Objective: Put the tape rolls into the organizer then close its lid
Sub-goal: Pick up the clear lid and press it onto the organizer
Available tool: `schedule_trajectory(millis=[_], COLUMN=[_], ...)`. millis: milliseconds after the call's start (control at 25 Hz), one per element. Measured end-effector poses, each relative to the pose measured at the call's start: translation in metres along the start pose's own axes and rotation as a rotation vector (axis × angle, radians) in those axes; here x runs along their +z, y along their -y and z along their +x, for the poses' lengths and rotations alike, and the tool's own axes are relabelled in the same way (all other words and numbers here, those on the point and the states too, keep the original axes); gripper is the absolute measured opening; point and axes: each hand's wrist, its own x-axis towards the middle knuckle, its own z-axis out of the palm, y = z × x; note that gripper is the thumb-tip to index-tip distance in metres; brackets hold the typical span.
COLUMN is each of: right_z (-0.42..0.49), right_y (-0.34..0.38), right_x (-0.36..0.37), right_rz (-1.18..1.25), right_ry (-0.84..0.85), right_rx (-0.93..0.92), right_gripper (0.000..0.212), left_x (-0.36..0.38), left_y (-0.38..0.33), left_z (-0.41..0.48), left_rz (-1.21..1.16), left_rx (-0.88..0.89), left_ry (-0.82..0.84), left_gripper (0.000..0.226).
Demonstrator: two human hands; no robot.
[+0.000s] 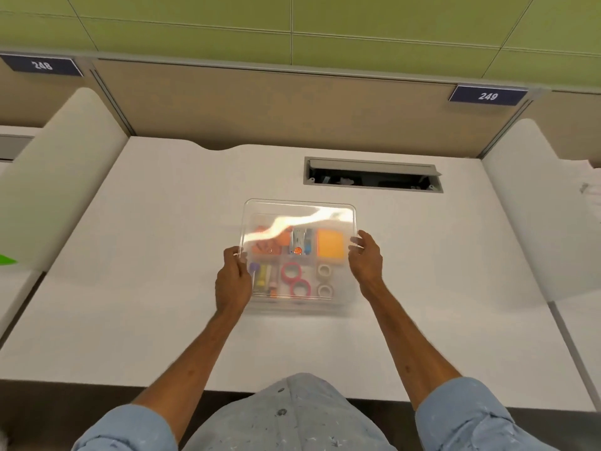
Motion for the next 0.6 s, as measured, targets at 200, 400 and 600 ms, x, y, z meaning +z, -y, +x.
schedule_trajectory(millis=[200,400,600], right_z=[-0.002,-0.012,-0.020], right_y=[-0.010,-0.012,-0.008], right_x=[0.001,0.007,0.010], right_rz=[-0.286,-0.386,-0.386], right_ry=[-0.085,-0.086,-0.080], right_rx=[-0.067,-0.135,-0.150], right_gripper=[0.047,0.037,0.039], left_x=[0.010,0.010,0.015], left_y=[0.002,0.012,0.021], left_z=[-0.014,-0.016,-0.009], left_rz=[0.094,0.125,0.168], left_rx=[0.055,0.042,0.002], left_ry=[-0.072,-0.059,-0.032], left_gripper=[0.025,0.027,0.028])
